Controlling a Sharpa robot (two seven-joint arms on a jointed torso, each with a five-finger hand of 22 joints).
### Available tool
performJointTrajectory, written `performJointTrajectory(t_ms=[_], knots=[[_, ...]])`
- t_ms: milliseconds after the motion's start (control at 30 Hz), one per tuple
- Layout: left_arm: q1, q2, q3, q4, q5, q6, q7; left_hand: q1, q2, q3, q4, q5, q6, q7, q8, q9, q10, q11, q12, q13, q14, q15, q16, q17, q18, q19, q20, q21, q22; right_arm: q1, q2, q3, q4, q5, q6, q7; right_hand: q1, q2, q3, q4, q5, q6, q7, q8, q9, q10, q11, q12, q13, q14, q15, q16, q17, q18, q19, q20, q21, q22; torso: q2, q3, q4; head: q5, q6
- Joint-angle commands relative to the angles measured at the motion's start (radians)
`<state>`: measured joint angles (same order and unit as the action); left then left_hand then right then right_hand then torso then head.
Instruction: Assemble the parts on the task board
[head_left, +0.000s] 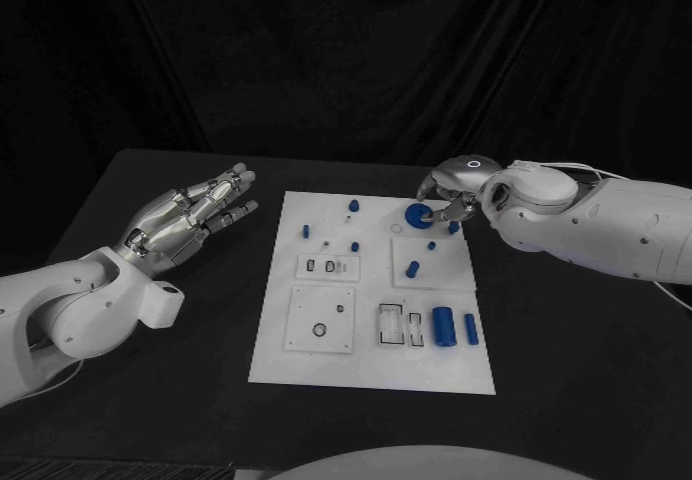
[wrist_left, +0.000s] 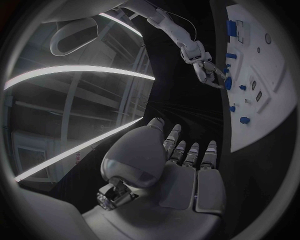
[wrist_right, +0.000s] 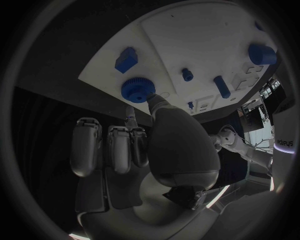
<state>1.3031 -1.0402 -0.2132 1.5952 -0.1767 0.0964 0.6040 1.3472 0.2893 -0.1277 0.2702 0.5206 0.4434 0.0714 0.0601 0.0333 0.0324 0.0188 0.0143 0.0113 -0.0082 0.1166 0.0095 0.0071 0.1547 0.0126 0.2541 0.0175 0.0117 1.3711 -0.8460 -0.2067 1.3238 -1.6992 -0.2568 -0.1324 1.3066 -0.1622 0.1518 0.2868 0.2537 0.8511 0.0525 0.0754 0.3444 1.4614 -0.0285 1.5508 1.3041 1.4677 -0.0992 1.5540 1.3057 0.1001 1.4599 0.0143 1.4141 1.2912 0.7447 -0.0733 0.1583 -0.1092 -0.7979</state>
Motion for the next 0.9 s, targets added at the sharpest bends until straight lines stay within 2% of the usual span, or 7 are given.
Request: performJointTrajectory(t_ms=[33,233,433,567,667,767,900], knots=[[0.002,0.001,0.001,0.001,-0.001,0.016,0.011,0.025,-0.003,0.028,-0.003,0.016,0.008,-0.002,0.016,0.018,-0.004,0.013,-0.007,-0.004,0.008,0.009,-0.009,-0.007,0.026,0.014,0.003,0.004,0.001,-0.004,0.003,0.000,-0.008,0.003,0.015,-0.033,0.005,-0.025,0.003,0.001,-0.014,-0.022,-0.002,-0.013,-0.011,0.109,-0.001,0.020,0.267,0.103,0.000,0.017,0.265,-0.058,0.013,0.001,0.016,0.180,0.002,-0.0001,0.0013,-0.001,-0.001],[0.002,0.003,0.001,-0.001,-0.001,0.019,0.009,0.026,-0.003,0.029,-0.004,0.018,0.009,-0.002,0.016,0.018,-0.004,0.013,-0.007,-0.004,0.008,0.009,-0.009,-0.007,0.026,0.014,0.003,0.004,0.001,-0.008,0.012,0.000,-0.020,0.003,0.016,-0.033,0.010,-0.020,0.006,0.000,-0.018,-0.019,0.000,-0.009,-0.013,0.109,0.000,0.020,0.267,0.103,0.001,0.017,0.265,-0.057,0.009,0.001,0.011,0.178,0.001,-0.0003,0.0007,-0.001,-0.002],[0.002,0.004,0.001,-0.001,-0.001,0.021,0.009,0.027,-0.003,0.031,-0.005,0.019,0.009,-0.002,0.016,0.018,-0.004,0.013,-0.007,-0.004,0.008,0.009,-0.009,-0.007,0.026,0.015,0.003,0.004,0.001,-0.013,0.022,0.000,-0.034,0.003,0.020,-0.030,0.022,-0.012,0.014,-0.003,0.008,0.001,0.004,0.000,-0.014,0.109,0.003,0.020,0.267,0.103,0.002,0.017,0.265,-0.056,0.006,0.003,0.008,0.178,0.001,0.0002,-0.0005,-0.001,-0.002],[0.002,0.004,0.001,-0.001,-0.001,0.022,0.008,0.029,-0.003,0.032,-0.006,0.021,0.010,-0.001,0.016,0.018,-0.003,0.014,-0.007,-0.004,0.008,0.010,-0.009,-0.007,0.026,0.015,0.003,0.004,0.001,-0.019,0.030,0.000,-0.047,0.003,0.020,-0.023,0.031,-0.004,0.022,-0.007,0.057,0.028,0.006,0.009,-0.013,0.109,0.005,0.020,0.267,0.103,0.005,0.017,0.265,-0.054,0.001,0.005,0.000,0.176,0.002,0.0003,0.0002,0.000,-0.003],[0.002,0.003,0.001,-0.001,-0.001,0.023,0.008,0.029,-0.003,0.032,-0.006,0.021,0.010,-0.001,0.016,0.018,-0.003,0.014,-0.007,-0.004,0.008,0.010,-0.009,-0.007,0.026,0.015,0.003,0.004,0.001,-0.022,0.036,0.000,-0.056,0.003,0.018,-0.017,0.040,0.003,0.032,-0.015,0.115,0.066,0.004,0.025,-0.006,0.109,0.004,0.020,0.267,0.103,0.004,0.017,0.265,-0.054,0.001,0.005,-0.001,0.177,0.001,0.0004,0.0001,0.000,-0.004],[0.002,0.004,0.001,-0.002,-0.001,0.024,0.007,0.030,-0.003,0.035,-0.007,0.023,0.009,-0.001,0.016,0.018,-0.003,0.014,-0.007,-0.004,0.008,0.010,-0.009,-0.007,0.026,0.015,0.003,0.005,0.001,-0.023,0.040,0.000,-0.060,0.003,0.018,-0.013,0.046,0.005,0.037,-0.022,0.140,0.089,0.002,0.036,0.001,0.109,0.003,0.020,0.267,0.103,0.003,0.017,0.265,-0.053,-0.001,0.004,-0.005,0.177,0.001,0.0001,-0.0002,0.000,-0.004],[0.002,0.004,0.001,-0.003,-0.001,0.025,0.006,0.030,-0.003,0.035,-0.007,0.023,0.009,-0.001,0.016,0.018,-0.003,0.014,-0.007,-0.004,0.008,0.010,-0.009,-0.007,0.026,0.015,0.003,0.005,0.001,-0.025,0.044,0.000,-0.062,0.003,0.009,-0.003,0.054,0.012,0.046,-0.041,0.181,0.139,-0.003,0.069,0.027,0.109,-0.001,0.020,0.267,0.103,0.000,0.017,0.265,-0.052,-0.002,0.001,-0.009,0.177,0.001,-0.0002,0.0004,0.000,-0.004]])
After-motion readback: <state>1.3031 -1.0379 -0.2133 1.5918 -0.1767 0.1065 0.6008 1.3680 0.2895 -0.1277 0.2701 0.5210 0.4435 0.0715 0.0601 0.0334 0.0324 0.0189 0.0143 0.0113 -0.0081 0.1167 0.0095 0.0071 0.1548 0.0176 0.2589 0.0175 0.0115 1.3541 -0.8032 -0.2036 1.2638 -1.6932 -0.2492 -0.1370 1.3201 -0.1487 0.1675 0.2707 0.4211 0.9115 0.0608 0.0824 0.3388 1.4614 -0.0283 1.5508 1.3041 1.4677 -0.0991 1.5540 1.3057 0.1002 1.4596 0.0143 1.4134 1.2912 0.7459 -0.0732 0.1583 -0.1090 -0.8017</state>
